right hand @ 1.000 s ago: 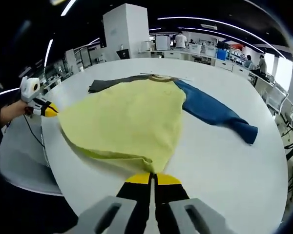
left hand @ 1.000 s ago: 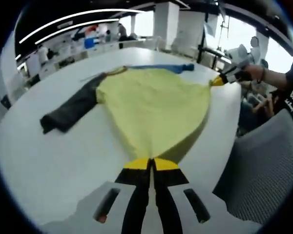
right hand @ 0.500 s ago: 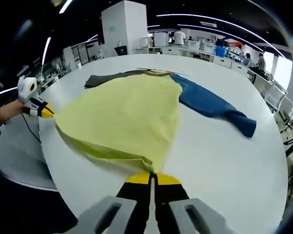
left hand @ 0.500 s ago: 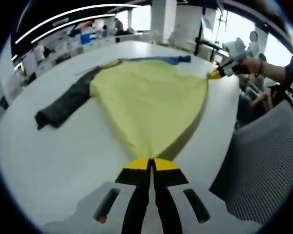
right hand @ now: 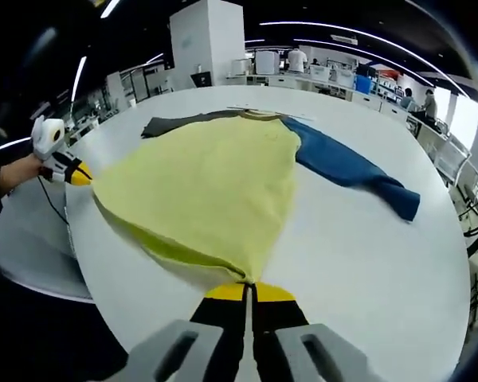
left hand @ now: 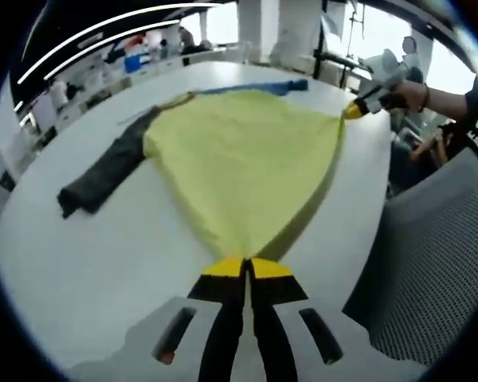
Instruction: Fold the garment on the visible template until the final outline fits inside the template.
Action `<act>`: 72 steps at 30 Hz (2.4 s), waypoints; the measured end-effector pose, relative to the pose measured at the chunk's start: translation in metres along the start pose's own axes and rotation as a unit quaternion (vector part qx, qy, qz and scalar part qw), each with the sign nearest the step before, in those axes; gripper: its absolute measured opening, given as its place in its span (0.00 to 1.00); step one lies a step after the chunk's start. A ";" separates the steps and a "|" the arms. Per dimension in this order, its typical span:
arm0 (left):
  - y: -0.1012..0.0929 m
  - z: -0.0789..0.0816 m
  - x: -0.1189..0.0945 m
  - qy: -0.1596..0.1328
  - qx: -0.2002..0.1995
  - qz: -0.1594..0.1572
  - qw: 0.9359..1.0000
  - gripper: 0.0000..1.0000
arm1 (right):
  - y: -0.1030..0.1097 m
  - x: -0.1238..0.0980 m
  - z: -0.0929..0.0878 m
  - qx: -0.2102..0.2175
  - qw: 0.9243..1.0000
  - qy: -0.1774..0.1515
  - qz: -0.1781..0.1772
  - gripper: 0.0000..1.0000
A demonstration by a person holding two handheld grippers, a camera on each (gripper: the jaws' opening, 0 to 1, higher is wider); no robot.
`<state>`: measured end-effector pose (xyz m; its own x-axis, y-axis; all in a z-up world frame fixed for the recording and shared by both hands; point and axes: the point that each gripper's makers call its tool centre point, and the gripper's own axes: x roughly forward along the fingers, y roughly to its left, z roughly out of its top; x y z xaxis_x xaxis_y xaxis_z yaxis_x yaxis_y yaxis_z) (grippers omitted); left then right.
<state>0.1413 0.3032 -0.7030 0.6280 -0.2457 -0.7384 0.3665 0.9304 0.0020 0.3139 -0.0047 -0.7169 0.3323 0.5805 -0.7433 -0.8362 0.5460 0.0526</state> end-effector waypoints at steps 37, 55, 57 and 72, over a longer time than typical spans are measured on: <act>0.021 -0.006 -0.001 -0.022 -0.162 0.050 0.985 0.13 | 0.018 -0.006 -0.003 0.121 0.992 0.041 -0.017 0.16; 0.021 -0.016 0.012 0.009 -0.195 0.052 0.979 0.08 | 0.008 0.004 -0.016 0.125 0.989 0.068 -0.029 0.01; 0.020 -0.019 0.013 0.014 -0.198 0.053 0.979 0.08 | 0.008 0.004 -0.017 0.125 0.989 0.068 -0.029 0.00; 0.017 -0.023 0.018 0.035 -0.186 0.047 0.981 0.00 | 0.011 0.004 -0.019 0.108 0.991 0.072 -0.025 0.00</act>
<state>0.1430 0.3206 -0.7312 0.5938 -0.1470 -0.7911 0.0246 0.9860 -0.1647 0.2979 -0.0076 -0.7316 0.2920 0.4667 -0.8349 -0.7030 0.6966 0.1435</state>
